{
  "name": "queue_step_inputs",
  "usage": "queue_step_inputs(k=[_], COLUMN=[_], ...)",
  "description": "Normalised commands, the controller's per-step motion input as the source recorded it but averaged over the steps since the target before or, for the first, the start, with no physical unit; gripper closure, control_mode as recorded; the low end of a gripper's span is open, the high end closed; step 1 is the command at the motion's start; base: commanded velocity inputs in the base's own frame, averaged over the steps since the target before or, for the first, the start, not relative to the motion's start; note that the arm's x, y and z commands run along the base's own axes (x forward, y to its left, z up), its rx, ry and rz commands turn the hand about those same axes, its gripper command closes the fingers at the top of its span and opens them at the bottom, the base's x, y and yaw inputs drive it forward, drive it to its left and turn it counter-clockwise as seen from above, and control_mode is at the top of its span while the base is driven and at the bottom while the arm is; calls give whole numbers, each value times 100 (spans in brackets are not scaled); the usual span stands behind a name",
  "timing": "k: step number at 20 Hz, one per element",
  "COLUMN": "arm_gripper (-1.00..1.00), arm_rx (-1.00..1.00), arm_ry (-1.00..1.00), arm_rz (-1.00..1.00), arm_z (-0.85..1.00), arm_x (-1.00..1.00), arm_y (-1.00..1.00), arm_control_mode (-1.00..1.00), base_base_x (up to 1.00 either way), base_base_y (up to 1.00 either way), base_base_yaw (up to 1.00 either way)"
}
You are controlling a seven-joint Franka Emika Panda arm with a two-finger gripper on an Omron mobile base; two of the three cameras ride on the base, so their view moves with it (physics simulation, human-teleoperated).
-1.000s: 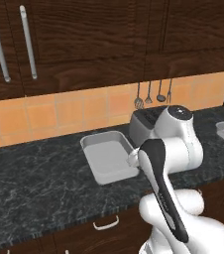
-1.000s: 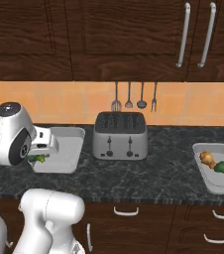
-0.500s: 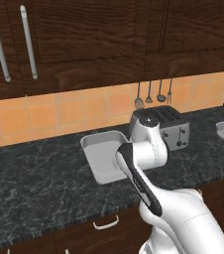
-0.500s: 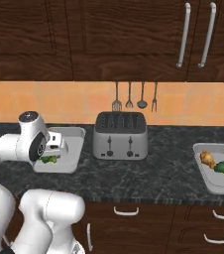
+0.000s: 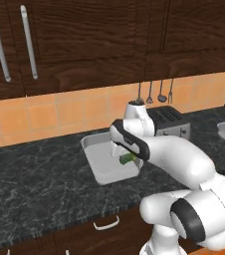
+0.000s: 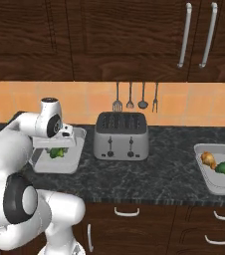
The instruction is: Place one broccoli and one chicken drumstick in each tupperware on the nearby counter, to pack two identical lunches.
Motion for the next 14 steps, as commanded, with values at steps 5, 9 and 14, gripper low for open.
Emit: queue_step_inputs(k=[5, 9, 14], arm_gripper=[100, 100, 100], arm_rx=[0, 0, 0], arm_ry=[0, 5, 0], arm_rz=[4, 0, 0], arm_z=[-36, -34, 0], arm_x=[22, 84, 98], arm_y=[10, 20, 20], arm_control_mode=[-100, -100, -100], base_base_x=[0, 0, 0], base_base_y=[0, 0, 0], base_base_yaw=[0, 0, 0])
